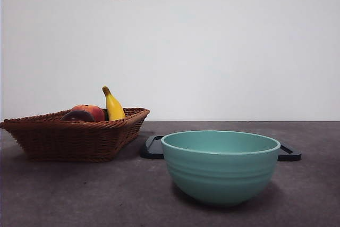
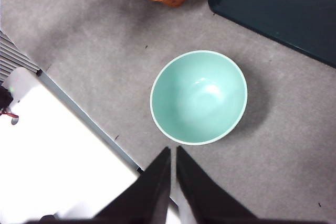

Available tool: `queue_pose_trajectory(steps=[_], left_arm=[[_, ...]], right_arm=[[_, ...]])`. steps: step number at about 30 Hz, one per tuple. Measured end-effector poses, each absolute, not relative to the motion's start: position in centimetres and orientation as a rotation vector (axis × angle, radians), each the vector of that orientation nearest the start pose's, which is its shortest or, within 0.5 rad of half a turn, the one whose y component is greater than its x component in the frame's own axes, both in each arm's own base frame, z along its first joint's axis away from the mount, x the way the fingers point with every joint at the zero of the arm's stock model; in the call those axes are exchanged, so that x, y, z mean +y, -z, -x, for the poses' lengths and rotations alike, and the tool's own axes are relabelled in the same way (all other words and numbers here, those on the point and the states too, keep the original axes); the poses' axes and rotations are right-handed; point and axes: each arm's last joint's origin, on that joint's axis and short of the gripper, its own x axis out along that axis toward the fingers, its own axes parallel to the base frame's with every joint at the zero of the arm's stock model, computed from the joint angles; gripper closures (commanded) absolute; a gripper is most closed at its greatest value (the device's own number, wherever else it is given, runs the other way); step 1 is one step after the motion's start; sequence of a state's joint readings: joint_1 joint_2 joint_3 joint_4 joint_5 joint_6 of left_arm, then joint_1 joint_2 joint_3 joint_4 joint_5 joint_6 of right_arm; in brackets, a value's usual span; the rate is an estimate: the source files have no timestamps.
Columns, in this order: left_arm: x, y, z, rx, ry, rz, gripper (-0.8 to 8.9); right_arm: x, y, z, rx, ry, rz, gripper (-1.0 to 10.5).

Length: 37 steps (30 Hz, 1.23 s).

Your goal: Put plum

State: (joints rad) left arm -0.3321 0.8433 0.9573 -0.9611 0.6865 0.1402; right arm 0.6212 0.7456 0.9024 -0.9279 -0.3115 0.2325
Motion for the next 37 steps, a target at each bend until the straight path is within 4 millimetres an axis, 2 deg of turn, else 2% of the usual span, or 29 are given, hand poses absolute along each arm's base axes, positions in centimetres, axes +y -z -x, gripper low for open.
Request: queue_pose_trajectory(steps=[17,20,22,25,28,30,33,37], left_arm=[[-6.3,-32.1,-12.7,0.797,1.012,0.035,8.04],[-6.3,-32.4,-12.7,0.753,1.014,0.024,8.04],[-6.0,-33.0,-12.4,0.672,1.015,-0.005,8.04],[-5.3,-34.6,-12.0,0.447,0.987,-0.076,8.04],[-4.1,-36.2,-11.6,0.182,0.859,-0.151,8.04],[-3.3,-36.7,-11.1,0.052,0.75,-0.187,8.04],[-2.4,-36.4,-10.1,-0.103,0.584,-0.228,8.04],[-1.3,-34.3,-8.9,-0.185,0.364,-0.247,8.04]], right_arm=[[8.1,-31.4,-9.8,0.885,-0.787,-0.082,9.4],[8.1,-31.4,-9.8,0.885,-0.787,-0.082,9.4],[8.1,-31.4,-9.8,0.885,-0.787,-0.082,9.4],[8.1,-31.4,-9.8,0.885,-0.787,-0.082,9.4],[8.1,-31.4,-9.8,0.884,-0.787,-0.082,9.4],[8.1,-31.4,-9.8,0.884,-0.787,-0.082,9.4],[8.1,-31.4,-9.8,0.884,-0.787,-0.082,9.4],[8.1,-31.4,-9.8,0.884,-0.787,-0.082,9.4]])
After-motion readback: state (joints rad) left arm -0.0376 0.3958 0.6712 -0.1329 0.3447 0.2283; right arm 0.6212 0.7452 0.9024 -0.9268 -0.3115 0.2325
